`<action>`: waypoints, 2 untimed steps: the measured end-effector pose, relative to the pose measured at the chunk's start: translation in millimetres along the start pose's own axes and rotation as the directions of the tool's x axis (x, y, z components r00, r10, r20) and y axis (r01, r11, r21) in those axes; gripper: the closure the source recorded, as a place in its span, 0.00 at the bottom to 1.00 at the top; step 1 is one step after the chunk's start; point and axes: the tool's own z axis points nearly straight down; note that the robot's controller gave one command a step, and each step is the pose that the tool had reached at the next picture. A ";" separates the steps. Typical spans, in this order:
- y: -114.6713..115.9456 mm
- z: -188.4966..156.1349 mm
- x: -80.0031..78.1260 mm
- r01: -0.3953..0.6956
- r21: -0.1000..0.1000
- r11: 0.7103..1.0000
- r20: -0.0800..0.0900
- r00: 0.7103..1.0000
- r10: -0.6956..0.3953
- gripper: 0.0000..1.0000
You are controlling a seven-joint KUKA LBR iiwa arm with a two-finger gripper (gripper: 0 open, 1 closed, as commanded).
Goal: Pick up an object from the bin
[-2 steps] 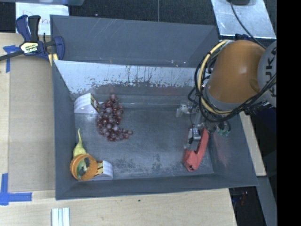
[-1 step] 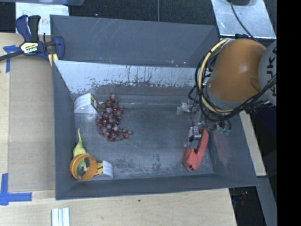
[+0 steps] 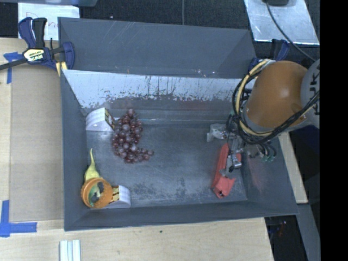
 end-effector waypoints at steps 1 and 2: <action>-31.9 -3.3 25.2 0.345 0.001 0.939 0.003 0.939 -0.345 0.00; -25.2 17.0 31.8 0.468 -0.002 0.884 -0.001 0.884 -0.468 0.00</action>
Offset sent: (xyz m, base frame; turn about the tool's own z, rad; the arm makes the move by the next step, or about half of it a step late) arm -0.0277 -0.0299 -0.0179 -0.4882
